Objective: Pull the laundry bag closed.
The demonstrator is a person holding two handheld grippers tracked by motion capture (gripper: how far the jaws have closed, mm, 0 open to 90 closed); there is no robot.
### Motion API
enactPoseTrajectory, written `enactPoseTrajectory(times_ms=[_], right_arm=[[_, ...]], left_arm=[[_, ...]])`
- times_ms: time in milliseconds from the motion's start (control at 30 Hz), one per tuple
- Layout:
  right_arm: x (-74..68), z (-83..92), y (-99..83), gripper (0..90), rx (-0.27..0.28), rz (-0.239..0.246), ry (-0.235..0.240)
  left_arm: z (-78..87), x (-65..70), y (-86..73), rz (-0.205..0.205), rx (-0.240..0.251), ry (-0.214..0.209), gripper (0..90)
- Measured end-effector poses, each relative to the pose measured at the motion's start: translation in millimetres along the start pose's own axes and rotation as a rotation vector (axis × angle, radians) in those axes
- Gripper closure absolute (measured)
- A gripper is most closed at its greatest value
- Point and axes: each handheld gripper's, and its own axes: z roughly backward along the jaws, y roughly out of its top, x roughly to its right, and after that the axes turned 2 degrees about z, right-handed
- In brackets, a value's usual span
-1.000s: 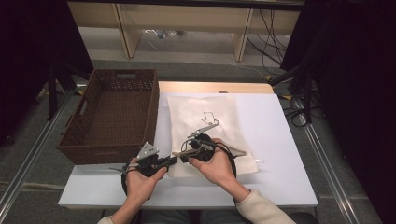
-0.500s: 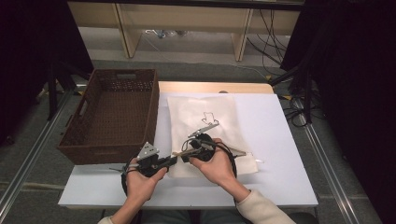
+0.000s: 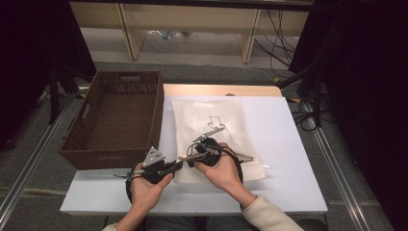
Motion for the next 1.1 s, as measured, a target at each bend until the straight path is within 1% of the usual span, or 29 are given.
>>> enactPoseTrajectory(times_ms=[33, 67, 133, 200, 233, 267, 300, 333, 367, 400, 433, 467, 533, 567, 600, 667, 700, 800, 833, 867, 900, 933, 1000, 1033, 1067, 1100], right_arm=[[-0.9, 0.1, -0.3, 87.9, -0.006, -0.02, -0.002], [0.6, -0.4, -0.1, 87.9, -0.003, -0.006, 0.002], [-0.4, -0.3, 0.2, 88.0, -0.005, -0.022, 0.004], [0.2, 0.4, 0.6, 88.0, 0.004, -0.014, -0.002], [0.9, 0.9, 0.6, 88.0, 0.011, -0.005, 0.003], [0.0, 1.9, 0.4, 88.0, 0.004, -0.021, 0.002], [-0.6, 2.8, 0.2, 88.0, 0.0, -0.025, -0.002], [0.7, 2.4, 0.0, 88.0, 0.01, -0.009, 0.003], [0.7, 2.6, -0.1, 88.0, -0.002, -0.016, -0.003], [1.7, 3.6, -0.6, 88.0, -0.005, -0.025, -0.018], [3.5, 3.1, -0.6, 88.0, 0.006, 0.004, -0.011], [1.9, 3.9, -0.6, 88.0, -0.008, -0.019, -0.024], [2.9, 3.1, -0.7, 88.0, -0.009, -0.022, -0.016], [3.2, 3.0, -0.9, 88.0, -0.012, -0.02, -0.022], [3.5, 3.0, -1.5, 88.0, -0.014, -0.028, -0.033], [3.9, 3.2, -1.7, 88.0, -0.016, -0.022, -0.032], [3.3, 3.7, -1.9, 88.0, -0.018, -0.029, -0.032], [4.8, 4.1, -2.1, 87.9, -0.013, -0.017, -0.016], [4.1, 4.6, -1.9, 87.9, -0.014, -0.022, -0.02], [3.3, 5.5, -1.8, 87.9, -0.015, -0.03, -0.028], [3.0, 5.5, -1.7, 87.9, -0.013, -0.029, -0.03], [3.4, 5.7, -1.6, 87.9, -0.013, -0.024, -0.03], [3.0, 5.1, -2.0, 88.0, -0.017, -0.032, -0.029], [4.2, 4.8, -2.2, 88.0, -0.018, -0.019, -0.028], [4.1, 5.1, -2.3, 88.0, -0.025, -0.017, -0.043], [4.0, 5.5, -2.7, 88.0, -0.026, -0.028, -0.032]], left_arm=[[1.1, 1.5, 0.3, 0.001, 0.007, -0.005, 86.7], [1.6, 2.4, 0.7, -0.007, 0.007, -0.007, 86.7], [2.2, 3.2, 1.3, -0.002, 0.012, -0.004, 86.7], [2.3, 1.3, 1.4, 0.017, 0.022, -0.011, 86.7], [2.5, 0.4, 1.3, 0.026, 0.021, -0.008, 86.6], [2.6, -1.2, 1.1, 0.024, 0.018, -0.008, 86.6], [2.5, -1.2, 1.0, 0.025, 0.017, -0.009, 86.6], [2.4, -0.7, 0.8, 0.024, 0.022, -0.008, 86.6], [3.1, 0.5, 1.5, 0.01, 0.022, -0.005, 86.6], [2.9, 0.9, 1.7, 0.008, 0.021, -0.003, 86.6], [2.3, 0.9, 1.4, 0.013, 0.026, -0.007, 86.6], [2.3, 0.3, 1.4, 0.012, 0.025, -0.005, 86.6], [3.4, -0.7, 1.8, 0.009, 0.027, 0.003, 86.6], [3.7, -0.8, 1.9, 0.009, 0.027, 0.009, 86.6], [3.7, -1.2, 2.1, -0.008, 0.025, 0.009, 86.6], [3.2, -0.3, 1.6, -0.016, 0.022, 0.017, 86.6], [2.9, 0.2, 1.1, -0.009, 0.022, 0.021, 86.6], [3.2, -1.8, 0.9, -0.019, 0.016, 0.025, 86.6], [3.1, -1.7, 0.7, -0.012, 0.018, 0.027, 86.5], [3.2, -2.1, 0.7, -0.02, 0.016, 0.031, 86.5], [3.0, -1.7, 0.5, -0.015, 0.018, 0.031, 86.5], [3.0, -2.1, 0.5, -0.022, 0.015, 0.033, 86.5], [2.5, -2.2, 0.1, -0.021, 0.015, 0.025, 86.6], [2.4, -2.0, -0.1, -0.025, 0.015, 0.029, 86.6], [2.4, -2.0, -0.2, -0.022, 0.017, 0.029, 86.5], [2.5, -2.1, -0.1, -0.022, 0.016, 0.026, 86.5]])
